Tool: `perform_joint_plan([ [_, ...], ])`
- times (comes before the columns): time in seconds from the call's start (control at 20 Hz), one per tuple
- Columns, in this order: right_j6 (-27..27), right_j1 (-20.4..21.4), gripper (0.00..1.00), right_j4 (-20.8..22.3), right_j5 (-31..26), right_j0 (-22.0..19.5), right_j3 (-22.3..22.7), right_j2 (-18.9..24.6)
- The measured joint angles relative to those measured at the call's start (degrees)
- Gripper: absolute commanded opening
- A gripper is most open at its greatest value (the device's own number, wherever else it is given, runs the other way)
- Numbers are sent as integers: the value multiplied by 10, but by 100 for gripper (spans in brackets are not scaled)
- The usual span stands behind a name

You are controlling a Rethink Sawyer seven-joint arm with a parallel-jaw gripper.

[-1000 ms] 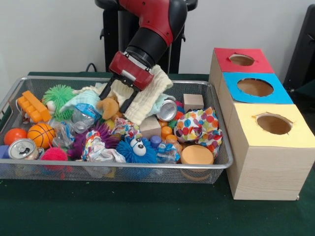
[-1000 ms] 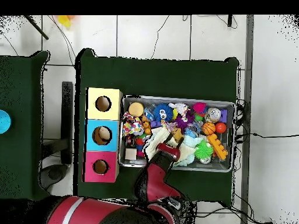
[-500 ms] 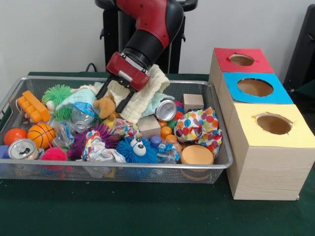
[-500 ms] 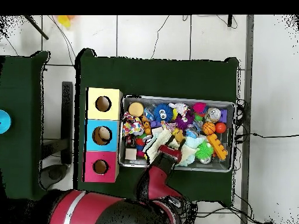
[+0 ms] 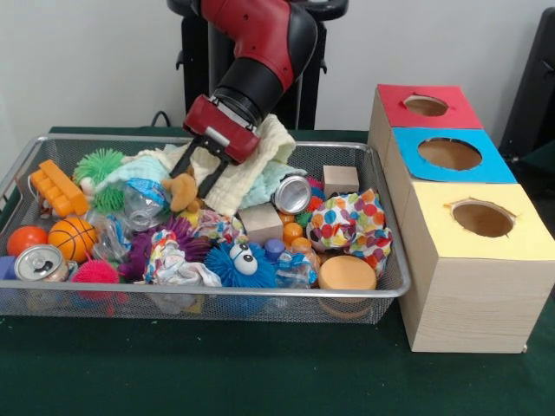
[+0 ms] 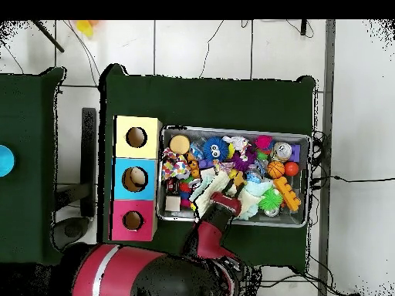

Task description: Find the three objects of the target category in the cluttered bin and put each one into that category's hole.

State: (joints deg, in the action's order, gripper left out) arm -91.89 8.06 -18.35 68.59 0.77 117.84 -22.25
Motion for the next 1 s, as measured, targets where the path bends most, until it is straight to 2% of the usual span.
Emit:
perform_joint_plan([
  [0.6, -10, -7, 0, -16, 5, 4, 0, -1],
  [1.0, -10, 3, 0, -28, 2, 23, 7, 0],
])
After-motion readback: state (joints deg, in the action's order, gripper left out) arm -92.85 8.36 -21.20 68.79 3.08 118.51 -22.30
